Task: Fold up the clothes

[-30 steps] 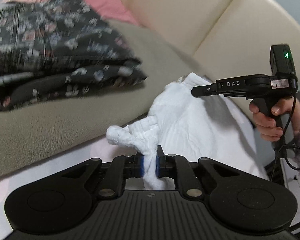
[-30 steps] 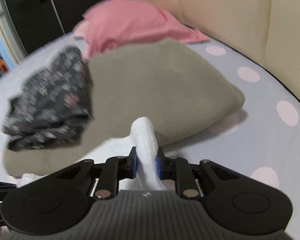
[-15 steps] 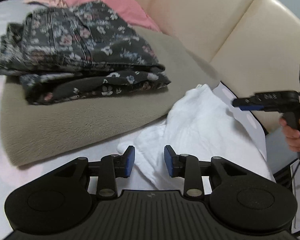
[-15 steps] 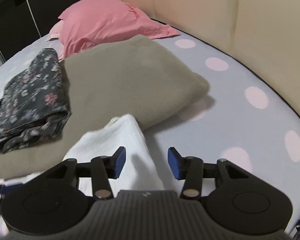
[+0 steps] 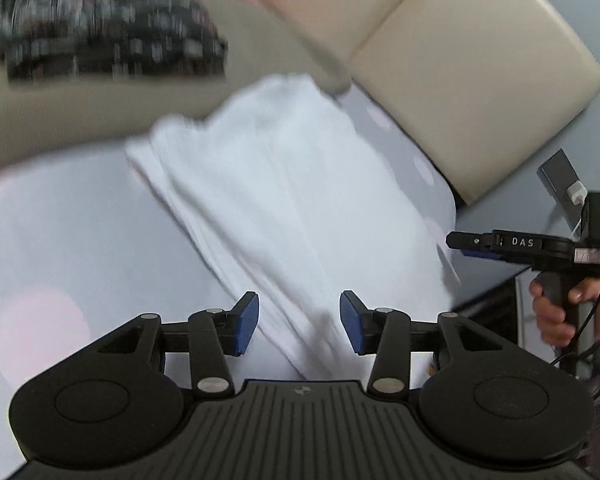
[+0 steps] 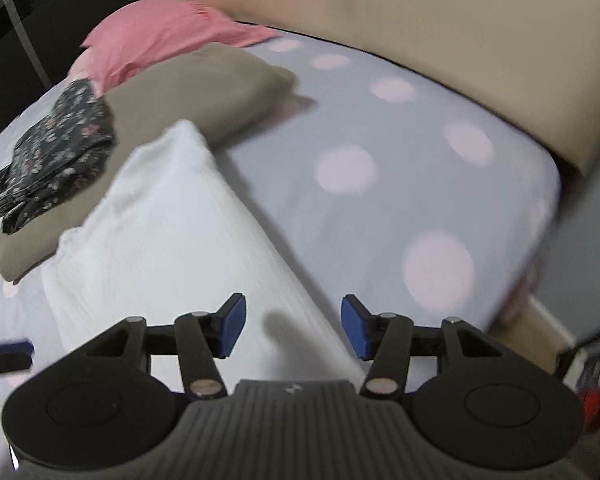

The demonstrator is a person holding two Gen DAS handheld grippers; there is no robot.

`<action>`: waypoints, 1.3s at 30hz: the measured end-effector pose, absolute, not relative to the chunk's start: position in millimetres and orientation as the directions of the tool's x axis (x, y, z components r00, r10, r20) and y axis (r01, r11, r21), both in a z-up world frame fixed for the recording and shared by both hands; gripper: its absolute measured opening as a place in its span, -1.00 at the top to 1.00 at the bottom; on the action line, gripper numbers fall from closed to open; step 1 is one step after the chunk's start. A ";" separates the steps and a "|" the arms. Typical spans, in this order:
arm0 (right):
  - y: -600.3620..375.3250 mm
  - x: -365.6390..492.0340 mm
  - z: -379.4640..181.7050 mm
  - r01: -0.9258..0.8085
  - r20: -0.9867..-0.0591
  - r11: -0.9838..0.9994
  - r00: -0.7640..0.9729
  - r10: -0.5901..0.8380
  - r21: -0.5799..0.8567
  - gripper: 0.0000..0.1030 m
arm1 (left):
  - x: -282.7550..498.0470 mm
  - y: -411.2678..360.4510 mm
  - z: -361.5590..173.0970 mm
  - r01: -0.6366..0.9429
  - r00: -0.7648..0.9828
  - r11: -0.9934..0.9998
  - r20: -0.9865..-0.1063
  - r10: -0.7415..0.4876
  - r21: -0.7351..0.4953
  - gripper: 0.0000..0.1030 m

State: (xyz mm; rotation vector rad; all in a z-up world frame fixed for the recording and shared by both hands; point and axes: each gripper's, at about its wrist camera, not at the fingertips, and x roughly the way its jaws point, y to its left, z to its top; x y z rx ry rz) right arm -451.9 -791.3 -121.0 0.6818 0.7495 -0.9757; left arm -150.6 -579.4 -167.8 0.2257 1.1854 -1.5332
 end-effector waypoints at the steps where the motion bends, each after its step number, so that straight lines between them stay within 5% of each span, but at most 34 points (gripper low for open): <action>1: -787.0 -460.8 -126.1 0.909 -0.809 0.377 0.355 -0.469 0.180 -0.11 | -156.5 -577.8 -172.3 0.815 -0.369 0.138 -0.687 -0.625 -0.563 0.19; 11: -766.9 -505.7 -173.2 0.906 -0.797 0.202 0.423 -0.432 0.371 -0.25 | -200.1 -581.0 -210.5 0.712 -0.499 0.188 -0.677 -0.541 -0.676 0.17; 16: -765.0 -500.4 -182.9 0.889 -0.782 0.179 0.456 -0.425 0.422 0.20 | -213.7 -585.8 -222.5 0.711 -0.525 0.180 -0.683 -0.508 -0.680 0.57; 18: -763.8 -499.2 -181.2 0.891 -0.777 0.176 0.452 -0.437 0.419 0.64 | -217.0 -588.2 -221.3 0.713 -0.531 0.172 -0.684 -0.500 -0.680 0.78; 21: -760.3 -502.2 -170.7 0.890 -0.758 0.181 0.452 -0.470 0.418 0.77 | -220.6 -588.5 -213.3 0.697 -0.564 0.143 -0.660 -0.496 -0.703 0.85; 26: -749.4 -517.2 -150.0 0.880 -0.712 0.202 0.468 -0.523 0.430 0.81 | -229.0 -587.2 -197.9 0.726 -0.562 0.088 -0.662 -0.496 -0.682 0.85; 34: -750.3 -507.4 -165.5 0.928 -0.784 0.162 0.371 -0.497 0.337 0.78 | -230.9 -589.5 -210.7 0.772 -0.521 0.121 -0.731 -0.440 -0.624 0.69; 39: -743.9 -502.3 -151.9 0.949 -0.804 0.156 0.316 -0.503 0.275 0.39 | -212.4 -574.2 -191.9 0.797 -0.476 0.133 -0.749 -0.461 -0.588 0.45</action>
